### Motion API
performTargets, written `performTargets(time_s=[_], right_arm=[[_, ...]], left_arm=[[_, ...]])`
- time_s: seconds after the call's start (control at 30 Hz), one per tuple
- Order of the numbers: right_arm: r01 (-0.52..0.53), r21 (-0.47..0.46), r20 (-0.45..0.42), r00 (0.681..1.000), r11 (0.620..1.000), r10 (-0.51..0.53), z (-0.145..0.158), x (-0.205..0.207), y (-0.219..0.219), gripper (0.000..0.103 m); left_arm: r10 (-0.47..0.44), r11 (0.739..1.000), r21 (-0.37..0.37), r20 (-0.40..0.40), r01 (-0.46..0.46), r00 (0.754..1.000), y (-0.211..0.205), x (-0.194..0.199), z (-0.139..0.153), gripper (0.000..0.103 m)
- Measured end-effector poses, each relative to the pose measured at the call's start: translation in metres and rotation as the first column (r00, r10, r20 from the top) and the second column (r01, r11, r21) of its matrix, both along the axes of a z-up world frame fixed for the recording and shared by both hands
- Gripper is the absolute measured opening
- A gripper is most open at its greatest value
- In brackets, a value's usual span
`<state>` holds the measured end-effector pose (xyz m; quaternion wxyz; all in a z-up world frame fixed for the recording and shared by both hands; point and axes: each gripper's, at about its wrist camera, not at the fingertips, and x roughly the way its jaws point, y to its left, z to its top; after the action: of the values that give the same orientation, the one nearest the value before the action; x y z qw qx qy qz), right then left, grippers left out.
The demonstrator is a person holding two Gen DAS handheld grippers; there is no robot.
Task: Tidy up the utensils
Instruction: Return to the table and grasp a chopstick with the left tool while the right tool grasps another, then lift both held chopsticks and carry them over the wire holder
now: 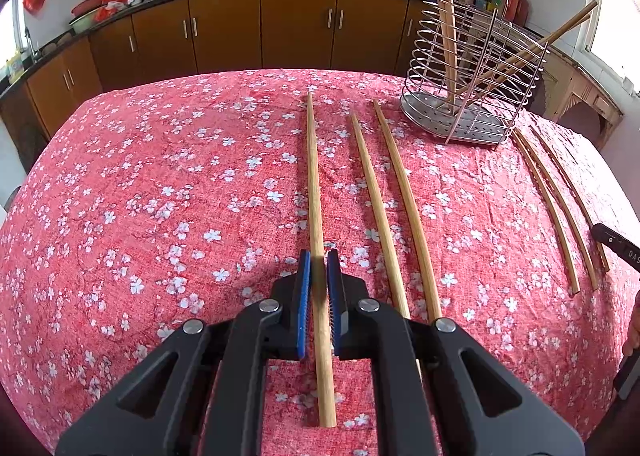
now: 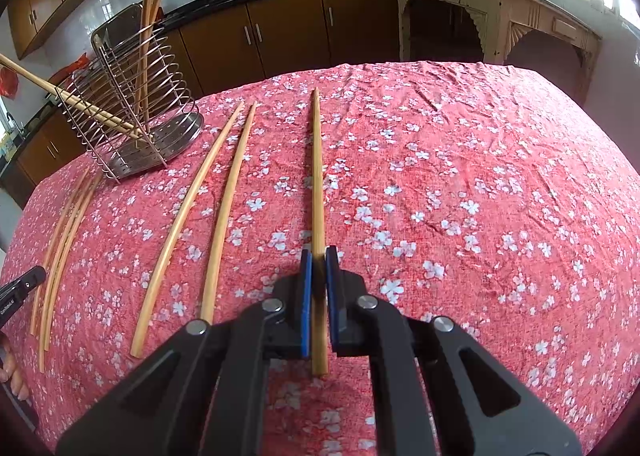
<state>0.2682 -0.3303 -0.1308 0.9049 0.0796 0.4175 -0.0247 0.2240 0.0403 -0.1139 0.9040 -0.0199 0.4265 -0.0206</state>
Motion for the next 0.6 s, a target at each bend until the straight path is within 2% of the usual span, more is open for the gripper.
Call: performTargets(time_s=[0.2, 0.6], right_arm=[[-0.013, -0.057, -0.008, 1.0, 0.998, 0.012, 0.0, -0.003, 0.007, 0.008], [-0.029, -0.044, -0.008, 1.0, 0.999, 0.029, 0.002, -0.022, 0.003, 0.008]], left_arm=[[0.012, 1.0, 0.015, -0.001, -0.012, 1.0, -0.002, -0.003, 0.0, 0.009], [0.023, 0.998, 0.056, -0.004, -0.023, 1.0, -0.011, -0.031, -0.001, 0.008]])
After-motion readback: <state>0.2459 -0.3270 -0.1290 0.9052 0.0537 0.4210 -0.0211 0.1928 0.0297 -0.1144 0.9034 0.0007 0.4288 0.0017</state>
